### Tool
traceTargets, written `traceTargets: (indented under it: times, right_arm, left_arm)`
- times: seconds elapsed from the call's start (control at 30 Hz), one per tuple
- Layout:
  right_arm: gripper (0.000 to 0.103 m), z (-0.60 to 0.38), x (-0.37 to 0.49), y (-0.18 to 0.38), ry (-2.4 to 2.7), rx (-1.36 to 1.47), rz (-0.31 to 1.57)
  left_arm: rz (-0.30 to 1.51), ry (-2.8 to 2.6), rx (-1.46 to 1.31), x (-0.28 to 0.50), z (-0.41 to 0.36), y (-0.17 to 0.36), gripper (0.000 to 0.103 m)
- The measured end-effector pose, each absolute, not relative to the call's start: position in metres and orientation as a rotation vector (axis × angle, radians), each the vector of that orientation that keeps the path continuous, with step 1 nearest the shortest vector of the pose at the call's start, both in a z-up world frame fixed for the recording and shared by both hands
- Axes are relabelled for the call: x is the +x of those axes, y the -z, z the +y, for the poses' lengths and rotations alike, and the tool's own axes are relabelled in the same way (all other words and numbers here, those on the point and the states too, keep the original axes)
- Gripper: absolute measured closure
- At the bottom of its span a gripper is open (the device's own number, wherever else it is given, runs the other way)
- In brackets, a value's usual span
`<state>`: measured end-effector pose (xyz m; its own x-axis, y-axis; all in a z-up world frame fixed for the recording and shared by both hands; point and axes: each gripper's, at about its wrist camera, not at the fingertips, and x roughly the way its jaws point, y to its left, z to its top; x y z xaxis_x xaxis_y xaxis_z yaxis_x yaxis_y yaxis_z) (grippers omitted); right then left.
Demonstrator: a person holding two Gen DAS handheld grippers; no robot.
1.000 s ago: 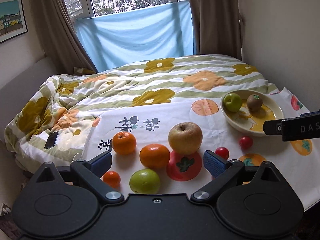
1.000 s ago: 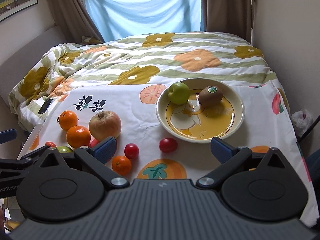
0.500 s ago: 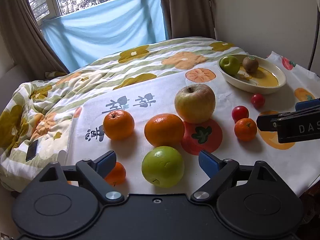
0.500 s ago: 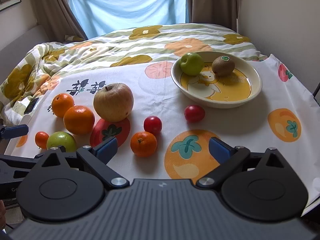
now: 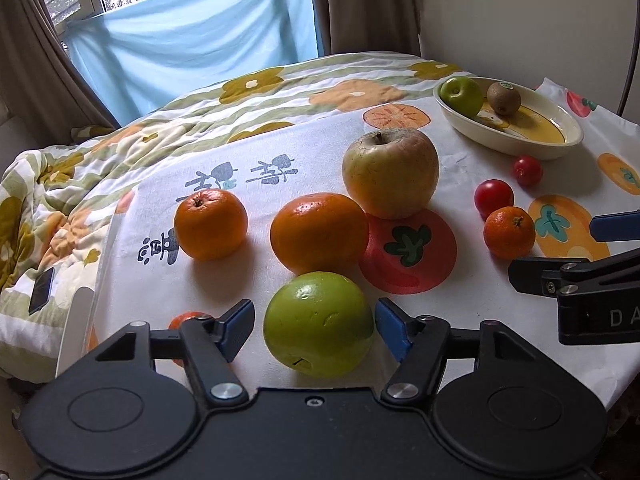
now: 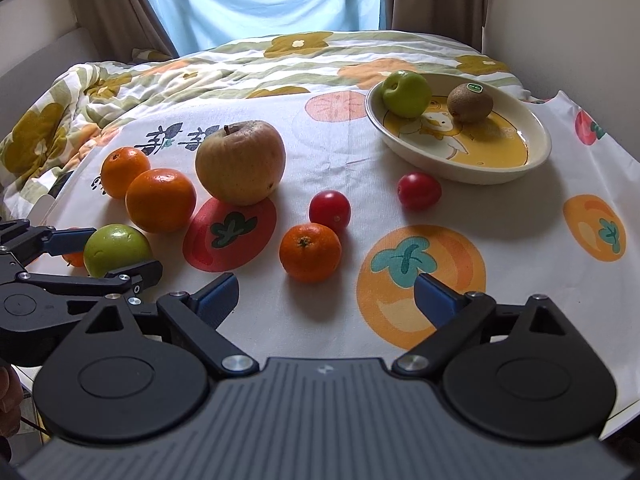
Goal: Organize fruits
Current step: 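Grasp the large green fruit with the left tool while the right tool grasps a mandarin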
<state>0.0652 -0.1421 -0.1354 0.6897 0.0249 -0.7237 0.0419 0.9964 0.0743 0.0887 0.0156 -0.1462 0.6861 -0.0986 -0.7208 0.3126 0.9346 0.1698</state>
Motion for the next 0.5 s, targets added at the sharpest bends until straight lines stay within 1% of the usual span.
traceTargets:
  times: [0.03,0.07,0.2,0.37,0.5]
  right_arm:
    - [0.0,-0.142,0.066,0.136,0.009,0.089,0.812]
    - [0.0,-0.143,0.067,0.137,0.008,0.09,0.814]
    - [0.0,-0.143,0.07,0.141,0.005,0.094,0.824]
    - [0.01,-0.144,0.072,0.146,-0.003,0.096,0.836]
    - [0.014,-0.143,0.075,0.148,-0.011,0.094,0.833]
  left_arm:
    - [0.788,0.235,0.288,0.089,0.016,0.147,0.037]
    - [0.794,0.236,0.286,0.09,0.015,0.149,0.041]
    - [0.794,0.237,0.286,0.09,0.015,0.151,0.042]
    - [0.8,0.231,0.279,0.089,0.015,0.15,0.043]
    - [0.801,0.229,0.287,0.087,0.014,0.15,0.043]
